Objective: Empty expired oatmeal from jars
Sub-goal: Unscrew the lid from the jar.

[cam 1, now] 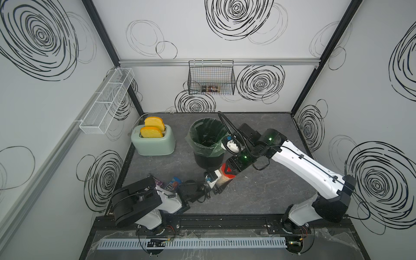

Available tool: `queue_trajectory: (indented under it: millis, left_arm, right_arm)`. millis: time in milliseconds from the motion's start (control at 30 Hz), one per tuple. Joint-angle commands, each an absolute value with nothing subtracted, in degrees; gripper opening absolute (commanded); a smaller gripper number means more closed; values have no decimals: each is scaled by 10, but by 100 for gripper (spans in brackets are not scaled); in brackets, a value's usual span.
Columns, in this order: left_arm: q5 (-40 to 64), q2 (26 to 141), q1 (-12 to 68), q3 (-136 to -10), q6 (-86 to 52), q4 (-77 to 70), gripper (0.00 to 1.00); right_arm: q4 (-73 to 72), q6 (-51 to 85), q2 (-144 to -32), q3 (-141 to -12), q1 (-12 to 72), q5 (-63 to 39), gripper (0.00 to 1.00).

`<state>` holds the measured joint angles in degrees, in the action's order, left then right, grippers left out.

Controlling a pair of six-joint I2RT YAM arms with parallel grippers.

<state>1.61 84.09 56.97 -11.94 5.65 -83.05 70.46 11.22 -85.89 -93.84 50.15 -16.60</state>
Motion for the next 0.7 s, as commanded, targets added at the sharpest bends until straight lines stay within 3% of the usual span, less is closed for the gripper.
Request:
queue_trajectory:
  millis: [0, 233, 533, 600, 667]
  left_arm:
    - [118, 810, 550, -144, -10, -999, 44]
    - [235, 810, 516, -164, -84, -999, 44]
    - [261, 774, 512, -171, -70, -948, 44]
    - [261, 771, 513, -173, -65, -942, 44]
    - [256, 771, 515, -173, -59, -940, 44]
  right_arm:
    - [693, 49, -840, -945, 505, -168, 27]
    - [713, -53, -828, -944, 517, -157, 23]
    - [725, -235, -766, -923, 530, -114, 19]
    - [715, -233, -760, -920, 532, -90, 33]
    - [706, -216, -759, -920, 533, -97, 64]
